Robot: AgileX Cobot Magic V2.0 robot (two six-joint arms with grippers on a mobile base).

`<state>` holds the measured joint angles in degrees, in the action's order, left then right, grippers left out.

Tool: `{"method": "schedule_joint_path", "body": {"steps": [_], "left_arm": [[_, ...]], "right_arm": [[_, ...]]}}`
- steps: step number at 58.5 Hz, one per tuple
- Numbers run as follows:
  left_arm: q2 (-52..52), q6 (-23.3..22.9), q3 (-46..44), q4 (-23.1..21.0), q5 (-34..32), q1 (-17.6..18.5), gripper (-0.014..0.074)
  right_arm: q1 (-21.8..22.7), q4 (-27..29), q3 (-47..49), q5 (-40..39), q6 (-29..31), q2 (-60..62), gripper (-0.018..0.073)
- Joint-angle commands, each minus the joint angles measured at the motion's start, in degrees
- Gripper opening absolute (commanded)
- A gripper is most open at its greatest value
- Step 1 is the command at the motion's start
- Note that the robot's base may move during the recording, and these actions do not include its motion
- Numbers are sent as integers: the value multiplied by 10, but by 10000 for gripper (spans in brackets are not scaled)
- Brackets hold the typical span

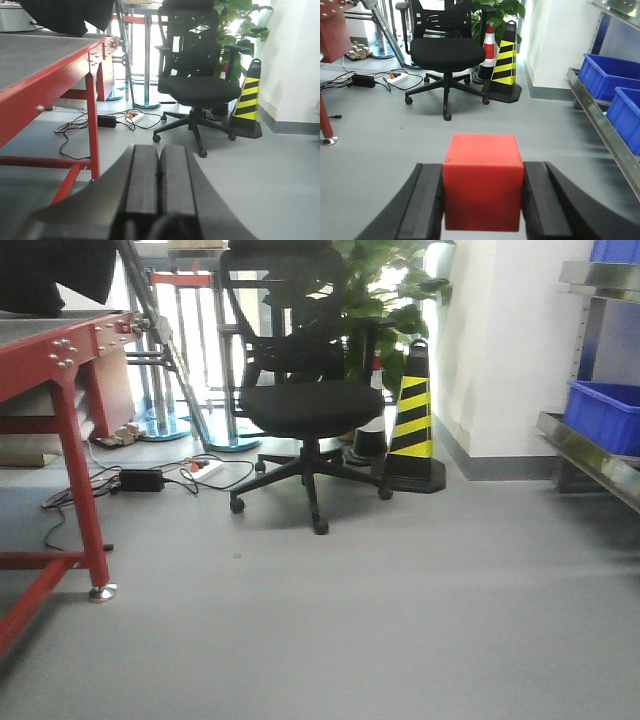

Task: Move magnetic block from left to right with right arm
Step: 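Turn the base past the chair toward the second table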

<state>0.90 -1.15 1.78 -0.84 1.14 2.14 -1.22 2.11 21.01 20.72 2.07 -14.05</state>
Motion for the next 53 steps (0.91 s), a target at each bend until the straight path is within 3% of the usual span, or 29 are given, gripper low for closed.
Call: {"method": "schedule_joint_path", "body": {"steps": [1,53], "left_arm": [[4,-1,6,-4,-47,3,-117],[4,-1,6,-4,-47,3,-117]], "right_arm": [[4,-2,17,-51,4,-6,387],[4,-1,17,-51,4,-6,387]]}}
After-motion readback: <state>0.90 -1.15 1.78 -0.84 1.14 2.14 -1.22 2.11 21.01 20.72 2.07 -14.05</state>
